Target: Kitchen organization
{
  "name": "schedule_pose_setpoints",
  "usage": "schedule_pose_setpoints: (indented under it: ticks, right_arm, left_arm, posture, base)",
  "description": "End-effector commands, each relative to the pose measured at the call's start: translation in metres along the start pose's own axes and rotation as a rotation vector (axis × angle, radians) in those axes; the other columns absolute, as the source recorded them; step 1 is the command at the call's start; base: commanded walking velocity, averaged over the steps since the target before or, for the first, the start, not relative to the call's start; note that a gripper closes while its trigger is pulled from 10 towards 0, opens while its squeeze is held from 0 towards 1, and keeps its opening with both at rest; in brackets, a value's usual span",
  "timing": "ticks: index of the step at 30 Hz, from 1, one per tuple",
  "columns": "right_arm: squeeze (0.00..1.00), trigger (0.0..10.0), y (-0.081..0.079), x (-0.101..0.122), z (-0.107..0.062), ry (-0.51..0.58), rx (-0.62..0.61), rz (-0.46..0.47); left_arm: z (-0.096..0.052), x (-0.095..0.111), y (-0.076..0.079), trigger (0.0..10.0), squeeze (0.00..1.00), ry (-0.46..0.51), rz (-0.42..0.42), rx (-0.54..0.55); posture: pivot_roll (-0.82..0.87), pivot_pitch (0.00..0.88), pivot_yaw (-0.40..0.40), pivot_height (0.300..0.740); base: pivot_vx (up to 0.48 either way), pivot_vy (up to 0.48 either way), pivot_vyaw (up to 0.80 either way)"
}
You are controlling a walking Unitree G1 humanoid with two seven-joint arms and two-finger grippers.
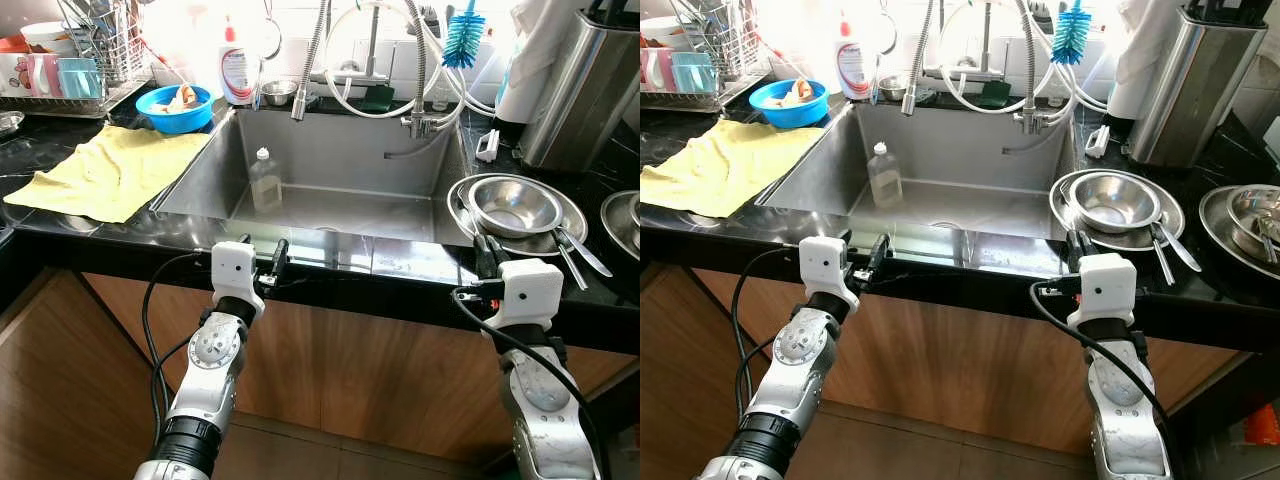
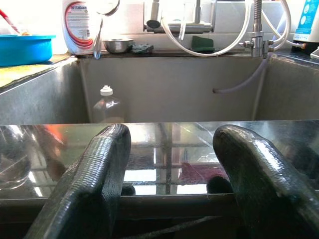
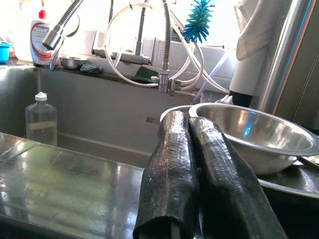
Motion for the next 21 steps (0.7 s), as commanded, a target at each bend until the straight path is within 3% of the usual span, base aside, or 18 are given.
schedule_pose_setpoints:
  ticks: [1,16,21]
  right_arm:
    - [0.00,10.0,-0.004,0.002,0.003,0.005,0.013,0.012]
    - [0.00,10.0,0.020,0.023,0.010,0.084,-0.108,-0.027]
    - [0.00,10.0,0.023,0.032,0.016,0.108,-0.136,0.019]
  left_arm:
    - [0.001,-0.001,0.002,10.0,0.00,-0.002,0.009,-0.008]
    - [0.002,0.000,0.005,10.0,0.00,0.006,-0.008,-0.014]
    - [0.002,0.000,0.004,10.0,0.00,0.006,-0.003,-0.012]
  posture:
    - [-0.13,0.000,0.039,0.740]
    - [-0.13,0.000,0.039,0.740]
    - [-0.13,0.000,0.038,0.740]
  base:
    - [0.000,0.000,0.00]
    - [0.000,0.000,0.00]
    - [0.000,0.000,0.00]
Point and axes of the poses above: a point about 5 cm out from each wrist's last joint towards the gripper, its own z axis pointing out of the wrist towards the gripper, its own x axis along the axis of the wrist's last joint, y = z × x, the point moved 4 cm from there along z, pointing out of the wrist towards the gripper, and after that the axes turned 5 degrees about -z, right-handed, at the moved point
